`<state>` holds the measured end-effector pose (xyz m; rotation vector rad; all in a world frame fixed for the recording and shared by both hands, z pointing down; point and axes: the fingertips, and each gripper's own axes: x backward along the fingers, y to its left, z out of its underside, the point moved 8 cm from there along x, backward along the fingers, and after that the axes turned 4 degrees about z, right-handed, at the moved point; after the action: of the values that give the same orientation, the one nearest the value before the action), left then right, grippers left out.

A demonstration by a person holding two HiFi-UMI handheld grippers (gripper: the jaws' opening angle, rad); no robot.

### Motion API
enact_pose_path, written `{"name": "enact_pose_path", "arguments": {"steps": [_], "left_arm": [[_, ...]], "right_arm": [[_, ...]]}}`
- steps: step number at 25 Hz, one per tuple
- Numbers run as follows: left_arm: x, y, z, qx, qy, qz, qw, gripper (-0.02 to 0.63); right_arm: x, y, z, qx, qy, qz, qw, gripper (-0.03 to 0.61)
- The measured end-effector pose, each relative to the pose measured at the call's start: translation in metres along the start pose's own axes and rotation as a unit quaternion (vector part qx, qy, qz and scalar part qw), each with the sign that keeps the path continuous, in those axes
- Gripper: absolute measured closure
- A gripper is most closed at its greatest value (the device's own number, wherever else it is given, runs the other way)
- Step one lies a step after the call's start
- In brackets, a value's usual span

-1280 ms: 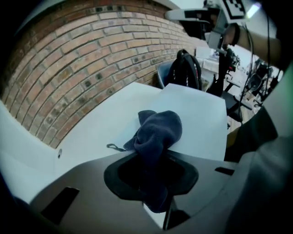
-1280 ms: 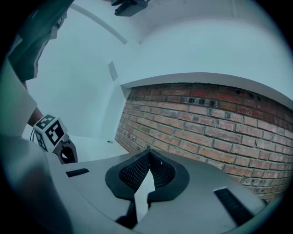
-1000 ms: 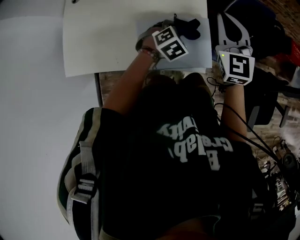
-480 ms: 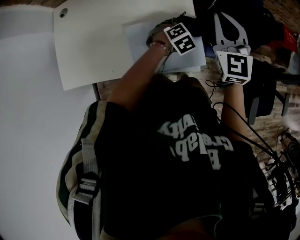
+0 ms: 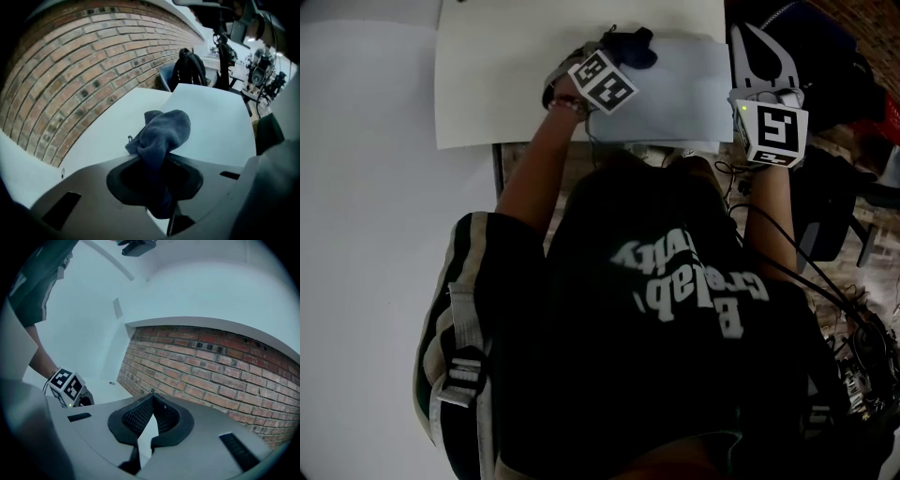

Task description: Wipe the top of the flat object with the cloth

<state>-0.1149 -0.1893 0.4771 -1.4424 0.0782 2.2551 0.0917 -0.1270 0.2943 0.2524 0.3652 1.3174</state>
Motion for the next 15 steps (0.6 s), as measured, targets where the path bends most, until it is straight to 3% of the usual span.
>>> {"name": "enact_pose_path", "arguments": {"steps": [4,9,12,15], "left_arm": [[0.017,0.013,0.046,0.051,0.019,-0.022,0.9983,0.538],[0.026,0.008,0.060,0.062,0.037,-0.038,0.9967,0.538],[0.037,0.016,0.046,0.079,-0.009,-0.062,0.9949,0.538],[0.063,0.025,0.017,0.123,-0.123,-0.085,0.9809,0.538]], "right_arm": [[-0.005,0.010,-0.005,0.007,-0.010,-0.016,1.000,0.584],[-0.003,0.010,-0.008,0.004,-0.016,-0.021,1.000,0.584],[-0.004,0.011,-0.010,0.005,-0.020,-0.023,1.000,0.584],[0.000,0.007,-0.009,-0.003,-0.021,-0.019,1.000,0.584]]}}
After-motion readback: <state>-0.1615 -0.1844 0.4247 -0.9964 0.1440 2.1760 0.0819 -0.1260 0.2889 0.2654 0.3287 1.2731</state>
